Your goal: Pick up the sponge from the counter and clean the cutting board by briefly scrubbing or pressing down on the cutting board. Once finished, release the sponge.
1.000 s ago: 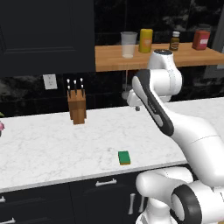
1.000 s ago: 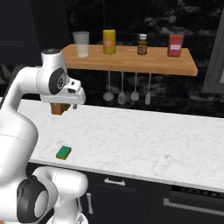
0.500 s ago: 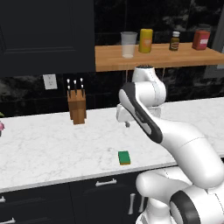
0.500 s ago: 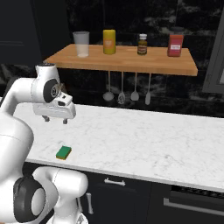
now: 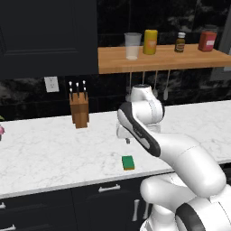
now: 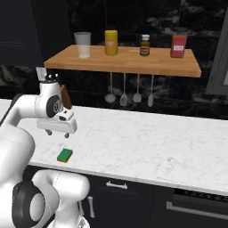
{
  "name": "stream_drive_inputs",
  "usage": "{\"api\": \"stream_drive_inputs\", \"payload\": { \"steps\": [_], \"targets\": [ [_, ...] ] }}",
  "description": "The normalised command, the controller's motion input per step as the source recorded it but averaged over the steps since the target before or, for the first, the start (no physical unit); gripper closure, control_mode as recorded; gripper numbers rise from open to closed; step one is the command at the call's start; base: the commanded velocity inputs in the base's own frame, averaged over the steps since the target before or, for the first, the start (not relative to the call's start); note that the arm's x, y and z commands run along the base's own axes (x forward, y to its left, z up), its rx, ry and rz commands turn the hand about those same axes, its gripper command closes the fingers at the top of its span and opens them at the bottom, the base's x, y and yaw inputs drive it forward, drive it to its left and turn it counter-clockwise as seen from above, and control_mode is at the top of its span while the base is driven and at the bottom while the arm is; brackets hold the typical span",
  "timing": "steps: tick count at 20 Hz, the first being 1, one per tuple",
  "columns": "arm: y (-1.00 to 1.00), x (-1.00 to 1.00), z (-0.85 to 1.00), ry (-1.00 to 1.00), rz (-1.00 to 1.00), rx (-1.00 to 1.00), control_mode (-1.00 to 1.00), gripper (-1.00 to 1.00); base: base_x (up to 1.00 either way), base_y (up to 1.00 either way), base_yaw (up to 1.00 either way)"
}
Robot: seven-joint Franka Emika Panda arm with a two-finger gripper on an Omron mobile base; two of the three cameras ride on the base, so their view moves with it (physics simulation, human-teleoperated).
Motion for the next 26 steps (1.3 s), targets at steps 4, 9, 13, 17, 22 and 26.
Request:
{"api": "stream_drive_inputs", "payload": {
  "steps": [4,9,13,17,22,26],
  "targets": [
    [0.08,0.29,-0.65,0.00,0.00,0.00,-1.00,-1.00,0.00,0.00,0.00],
    [0.07,0.38,-0.44,0.01,0.00,0.00,-1.00,-1.00,0.00,0.00,0.00],
    [0.15,0.35,-0.31,0.02,0.00,-0.03,-1.00,-1.00,0.00,0.00,0.00],
    [0.24,0.04,-0.40,0.00,0.00,-0.08,-1.00,-1.00,0.00,0.00,0.00],
    [0.01,0.00,-0.26,0.00,0.00,0.00,-1.00,-1.00,0.00,0.00,0.00],
    [0.00,-0.01,-0.22,-0.03,0.00,0.00,-1.00,-1.00,0.00,0.00,0.00]
  ]
}}
